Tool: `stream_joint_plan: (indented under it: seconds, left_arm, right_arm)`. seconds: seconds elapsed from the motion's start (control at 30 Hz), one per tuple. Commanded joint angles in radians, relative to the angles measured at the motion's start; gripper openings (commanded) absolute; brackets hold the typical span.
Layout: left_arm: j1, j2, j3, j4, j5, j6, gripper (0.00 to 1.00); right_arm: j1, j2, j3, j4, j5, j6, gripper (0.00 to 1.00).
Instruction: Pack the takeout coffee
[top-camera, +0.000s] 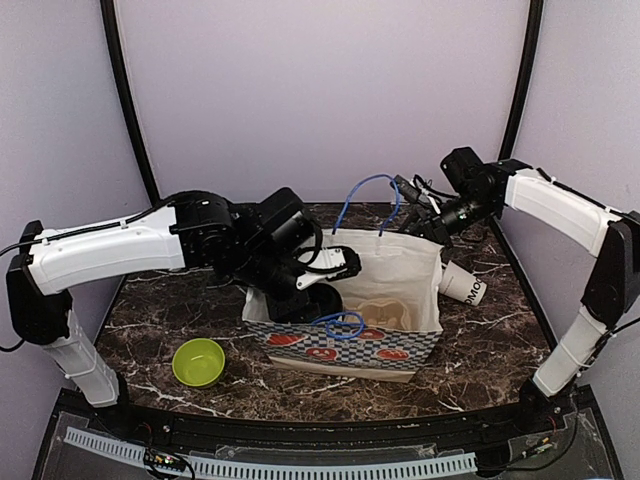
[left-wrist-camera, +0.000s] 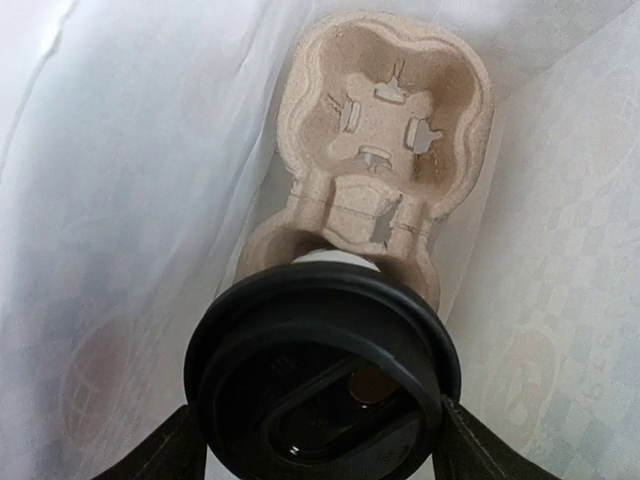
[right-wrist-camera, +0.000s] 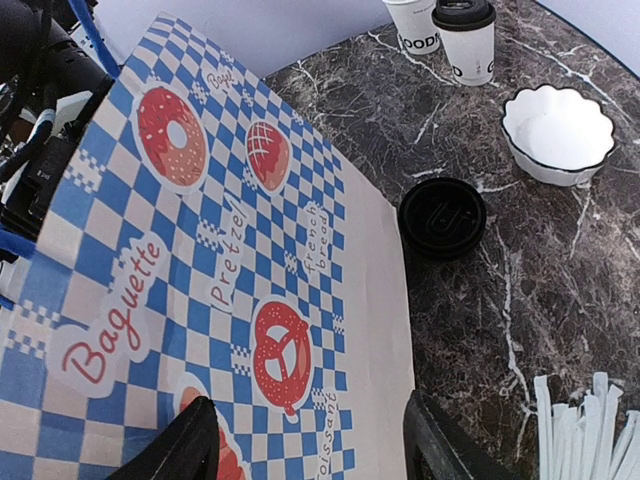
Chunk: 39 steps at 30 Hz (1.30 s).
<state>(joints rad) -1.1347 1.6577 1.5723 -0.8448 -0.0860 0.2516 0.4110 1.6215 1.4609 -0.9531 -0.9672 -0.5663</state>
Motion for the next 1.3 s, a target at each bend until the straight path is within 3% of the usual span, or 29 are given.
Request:
stream_joint_plan:
  seconds: [0.0,0.23,0.43,0.6,0.77,1.0,1.1,1.27]
  left_arm:
    - [0.003,-0.06,0.021,0.027,0.023,0.017,0.79]
    - [-0.016,-0.142,0.089,0.106,-0.012,0.05,0.8]
    - [-0.017,-0.259,0.09,0.294,0.015,0.055,0.77]
    - [-0.017,-0.241,0.091,0.245,0.006,0.07,0.74]
    - [-0.018,-0.258,0.007,0.282,-0.13,0.099,0.74]
    - [0.019,-0.226,-0.033,0.285,-0.165,0.181,0.79]
    - [0.044,-0.191,-0.025,0.301,-0.14,0.221,0.79]
    - [0.118,-0.138,0.026,0.311,0.057,0.207,0.74]
  right_arm:
    - [-0.003,-0.001,0.066,-0.02,0.018,0.015,0.63]
    - [0.036,-0.018,0.117,-0.051,0.051,0.006,0.63]
    - [0.134,-0.055,0.088,-0.056,0.127,-0.011,0.63]
    - [0.18,-0.076,0.077,-0.063,0.164,-0.015,0.64]
    - [0.185,-0.079,0.086,-0.07,0.17,-0.017,0.64]
    - [0.194,-0.08,0.103,-0.079,0.167,-0.019,0.64]
    - [0.203,-0.078,0.111,-0.082,0.172,-0.02,0.64]
    - [0.212,-0.071,0.119,-0.089,0.177,-0.021,0.64]
